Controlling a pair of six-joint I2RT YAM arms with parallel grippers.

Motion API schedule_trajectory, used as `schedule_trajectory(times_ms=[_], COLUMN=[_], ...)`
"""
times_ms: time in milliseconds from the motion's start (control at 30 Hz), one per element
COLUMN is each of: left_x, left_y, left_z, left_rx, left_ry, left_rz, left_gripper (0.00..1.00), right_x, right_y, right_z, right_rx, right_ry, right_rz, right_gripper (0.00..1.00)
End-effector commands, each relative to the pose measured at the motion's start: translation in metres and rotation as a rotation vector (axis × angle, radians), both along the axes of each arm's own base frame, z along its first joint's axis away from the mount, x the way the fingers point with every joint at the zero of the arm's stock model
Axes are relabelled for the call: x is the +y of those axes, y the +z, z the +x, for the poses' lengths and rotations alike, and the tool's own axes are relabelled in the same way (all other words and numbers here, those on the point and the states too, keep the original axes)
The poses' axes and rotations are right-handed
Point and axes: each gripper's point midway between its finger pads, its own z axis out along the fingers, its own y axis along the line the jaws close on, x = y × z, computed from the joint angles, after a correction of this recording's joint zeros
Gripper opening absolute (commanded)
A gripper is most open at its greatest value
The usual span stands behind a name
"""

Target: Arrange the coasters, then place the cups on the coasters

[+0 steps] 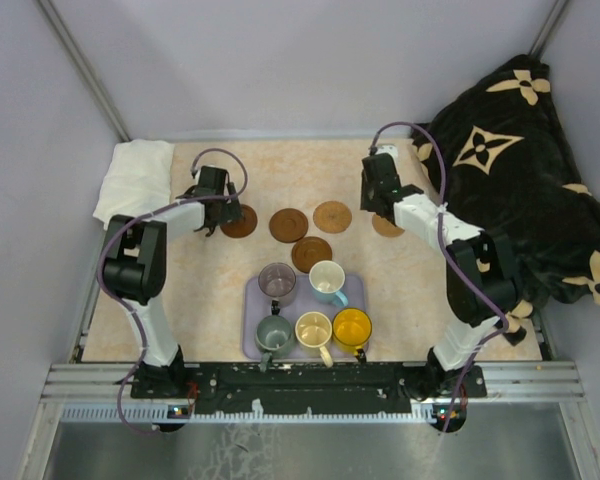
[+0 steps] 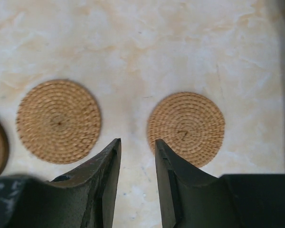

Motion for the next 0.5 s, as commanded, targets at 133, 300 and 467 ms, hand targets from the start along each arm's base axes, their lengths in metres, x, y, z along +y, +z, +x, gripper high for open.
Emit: schedule_trajectory(times_ms=[133,300,467], left_x=[0.008,0.025,0.027], left_y=[-0.022,-0.017,-0.001], left_z=[-0.003,-0.007,-0.008], left_rx=[0.082,0.08,0.047], left_ry=[-0.005,0.031,0.032], left_rz=[-0.003,-0.009,-0.029], left_gripper=[0.99,0.99,0.99], right_x=[0.073,0.101,0.128], right_y=[0.03,0.022,0.014], right_z=[-0.005,-0.011,-0.014], right_rx=[-0.077,-0.057,-0.036], right_ry=[0.221,0.292,0.365], right_rz=[0.062,0.085,0.076], right_gripper=[0.31,0.3,0.29])
